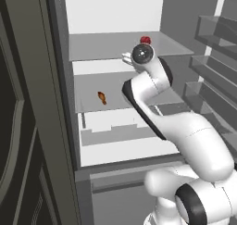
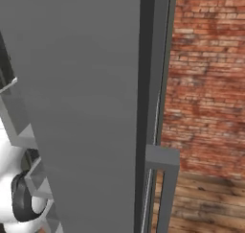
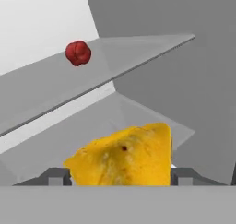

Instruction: Take the cheese, chicken drumstick, and bell pepper from the fridge and place them on the plate on the dining counter to create an appetizer plate.

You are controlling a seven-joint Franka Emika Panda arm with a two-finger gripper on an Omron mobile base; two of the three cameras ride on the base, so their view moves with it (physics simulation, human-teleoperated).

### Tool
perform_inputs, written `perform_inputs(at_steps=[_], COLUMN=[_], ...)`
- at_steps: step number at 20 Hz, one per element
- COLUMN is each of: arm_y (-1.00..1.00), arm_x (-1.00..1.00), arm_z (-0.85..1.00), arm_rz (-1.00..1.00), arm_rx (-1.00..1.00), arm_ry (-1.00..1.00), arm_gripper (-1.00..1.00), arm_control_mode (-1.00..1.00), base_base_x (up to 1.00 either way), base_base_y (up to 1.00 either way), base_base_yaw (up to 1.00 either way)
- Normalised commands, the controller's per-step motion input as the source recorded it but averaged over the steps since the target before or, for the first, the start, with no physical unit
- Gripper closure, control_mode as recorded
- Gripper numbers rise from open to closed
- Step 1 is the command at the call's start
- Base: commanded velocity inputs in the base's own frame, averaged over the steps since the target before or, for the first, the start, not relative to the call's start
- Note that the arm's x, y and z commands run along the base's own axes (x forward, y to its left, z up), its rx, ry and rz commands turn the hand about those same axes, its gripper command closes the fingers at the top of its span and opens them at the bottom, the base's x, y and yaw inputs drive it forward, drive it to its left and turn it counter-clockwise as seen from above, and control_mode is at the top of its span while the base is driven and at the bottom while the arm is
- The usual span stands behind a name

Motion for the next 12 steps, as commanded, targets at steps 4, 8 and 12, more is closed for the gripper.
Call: perform_inputs(at_steps=[4, 8, 12], arm_y=[0.00, 0.00, 0.00], arm_x=[0.00, 0.00, 0.00], arm_z=[0.00, 0.00, 0.00], arm_rz=[0.00, 0.00, 0.00], arm_rx=[0.00, 0.00, 0.00], arm_ry=[0.00, 0.00, 0.00], arm_gripper=[1.00, 1.00, 1.00], arm_control_mode=[1.00, 1.00, 1.00], base_base_x=[-1.00, -1.00, -1.00], base_base_y=[0.01, 0.00, 0.07], base_base_yaw=[0.00, 0.00, 0.00])
